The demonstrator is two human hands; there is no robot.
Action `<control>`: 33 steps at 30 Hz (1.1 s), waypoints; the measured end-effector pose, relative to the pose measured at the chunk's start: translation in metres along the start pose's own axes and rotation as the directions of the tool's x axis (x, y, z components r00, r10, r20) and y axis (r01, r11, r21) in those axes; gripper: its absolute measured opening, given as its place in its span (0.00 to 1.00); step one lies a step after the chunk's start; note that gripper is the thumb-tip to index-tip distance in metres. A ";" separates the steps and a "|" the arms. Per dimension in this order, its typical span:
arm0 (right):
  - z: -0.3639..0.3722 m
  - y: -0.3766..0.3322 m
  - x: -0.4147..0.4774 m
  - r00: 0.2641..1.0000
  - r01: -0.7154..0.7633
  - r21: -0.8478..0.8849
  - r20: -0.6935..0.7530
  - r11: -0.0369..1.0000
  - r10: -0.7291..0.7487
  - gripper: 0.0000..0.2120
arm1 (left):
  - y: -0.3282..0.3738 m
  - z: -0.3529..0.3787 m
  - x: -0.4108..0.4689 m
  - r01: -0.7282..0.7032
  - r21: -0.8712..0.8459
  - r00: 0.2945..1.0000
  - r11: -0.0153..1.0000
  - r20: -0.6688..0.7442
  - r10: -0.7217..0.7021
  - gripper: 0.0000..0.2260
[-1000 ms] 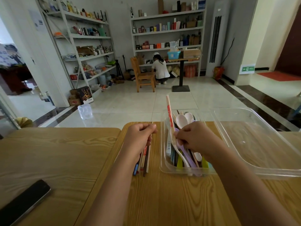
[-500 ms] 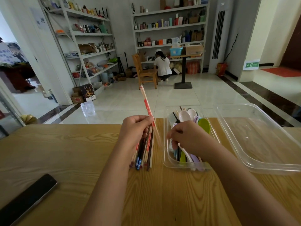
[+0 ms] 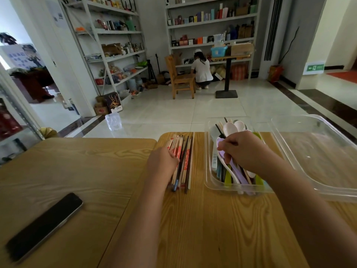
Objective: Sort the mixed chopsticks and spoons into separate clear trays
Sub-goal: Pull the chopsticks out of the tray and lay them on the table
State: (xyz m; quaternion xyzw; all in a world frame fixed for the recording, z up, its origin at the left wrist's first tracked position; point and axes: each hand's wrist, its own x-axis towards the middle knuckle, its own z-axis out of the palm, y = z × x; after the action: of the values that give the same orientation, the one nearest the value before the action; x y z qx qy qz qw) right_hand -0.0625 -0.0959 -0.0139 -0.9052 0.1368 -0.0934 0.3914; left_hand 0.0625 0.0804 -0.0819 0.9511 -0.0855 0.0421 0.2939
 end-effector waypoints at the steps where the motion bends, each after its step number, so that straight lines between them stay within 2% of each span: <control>1: 0.000 0.001 0.001 1.000 -0.004 -0.005 0.002 1.000 0.004 0.12 | -0.001 0.002 -0.001 0.004 0.019 1.000 1.000 -0.013 -0.003 0.05; 7: -0.005 0.006 0.005 0.999 -0.048 -0.009 -0.007 0.999 0.048 0.15 | -0.001 0.005 -0.003 -0.003 0.045 0.999 0.999 -0.045 0.005 0.06; 10: -0.005 0.012 0.009 0.998 -0.067 -0.020 -0.020 0.998 0.066 0.14 | 0.006 -0.004 -0.006 -0.038 -0.010 0.997 0.999 -0.068 0.038 0.06; 15: -0.005 0.018 0.009 0.991 -0.112 -0.139 -0.086 0.984 0.101 0.17 | 0.033 -0.032 -0.013 -0.123 -0.321 0.992 0.939 -0.075 0.104 0.06; 18: 0.004 0.022 0.010 0.987 -0.135 -0.168 -0.108 0.977 0.118 0.15 | 0.044 -0.041 -0.017 -0.032 -0.626 0.990 0.779 0.088 0.111 0.09; 19: 0.010 0.022 0.009 0.988 -0.132 -0.192 -0.103 0.973 0.114 0.14 | 0.046 -0.043 -0.018 0.004 -0.676 0.985 0.737 0.129 0.113 0.10; 24: 0.029 0.026 0.004 0.998 -0.054 -0.412 -0.059 0.909 0.033 0.08 | 0.056 -0.041 -0.024 -0.009 -0.692 0.978 0.722 0.146 0.152 0.11; 28: 0.023 0.031 0.013 0.989 -0.141 -0.446 -0.110 0.884 0.102 0.12 | 0.063 -0.040 -0.029 -0.048 -0.686 0.969 0.726 0.145 0.201 0.10; 33: 0.001 0.022 0.033 0.970 -0.232 -0.524 -0.193 0.820 0.151 0.10 | 0.066 -0.033 -0.032 -0.044 -0.686 0.953 0.727 0.190 0.237 0.11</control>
State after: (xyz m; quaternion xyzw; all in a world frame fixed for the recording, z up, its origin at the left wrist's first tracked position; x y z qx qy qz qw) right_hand -0.0350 -0.1204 -0.0290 -0.9513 0.2754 -0.0753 0.1158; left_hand 0.0176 0.0495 -0.0226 0.7673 -0.2059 -0.0967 0.5996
